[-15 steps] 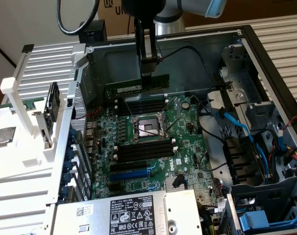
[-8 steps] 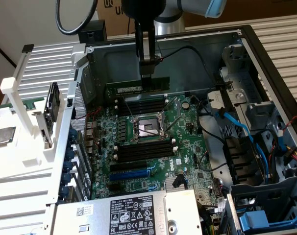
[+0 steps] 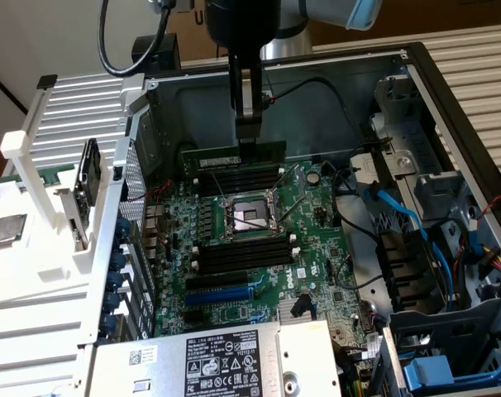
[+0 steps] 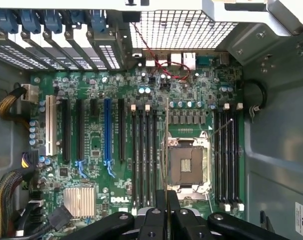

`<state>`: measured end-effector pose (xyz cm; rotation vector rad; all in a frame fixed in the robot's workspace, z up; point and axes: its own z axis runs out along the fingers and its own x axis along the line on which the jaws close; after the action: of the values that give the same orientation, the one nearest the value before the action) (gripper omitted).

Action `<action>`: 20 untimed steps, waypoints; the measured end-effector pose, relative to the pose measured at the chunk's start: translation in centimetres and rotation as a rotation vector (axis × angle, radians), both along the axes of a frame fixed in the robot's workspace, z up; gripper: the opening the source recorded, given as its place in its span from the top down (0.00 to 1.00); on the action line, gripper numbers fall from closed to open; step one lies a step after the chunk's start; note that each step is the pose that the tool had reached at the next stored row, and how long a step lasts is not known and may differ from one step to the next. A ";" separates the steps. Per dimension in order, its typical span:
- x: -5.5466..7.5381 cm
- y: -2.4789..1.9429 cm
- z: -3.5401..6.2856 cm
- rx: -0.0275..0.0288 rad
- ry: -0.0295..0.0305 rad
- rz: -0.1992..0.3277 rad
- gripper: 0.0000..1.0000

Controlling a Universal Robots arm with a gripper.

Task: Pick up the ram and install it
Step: 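Insert the ram into the slot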

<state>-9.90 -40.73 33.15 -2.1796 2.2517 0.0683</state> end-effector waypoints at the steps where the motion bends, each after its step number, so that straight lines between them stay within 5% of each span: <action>1: 0.0 0.00 -0.19 0.0000 0.0000 0.000 0.87; 8: 0.2 0.00 -1.11 -0.0019 0.0001 -0.001 0.87; 10: 0.2 0.00 -1.24 -0.0149 -0.0004 -0.001 0.87; 13: 0.2 0.01 -1.33 -0.0461 -0.0046 -0.001 0.87; 15: 0.3 0.01 -1.40 -0.0511 -0.0049 -0.001 0.87; 20: 0.4 0.01 -2.09 -0.0527 -0.0075 -0.001 0.87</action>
<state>-9.52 -40.72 31.06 -2.2001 2.2763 0.0008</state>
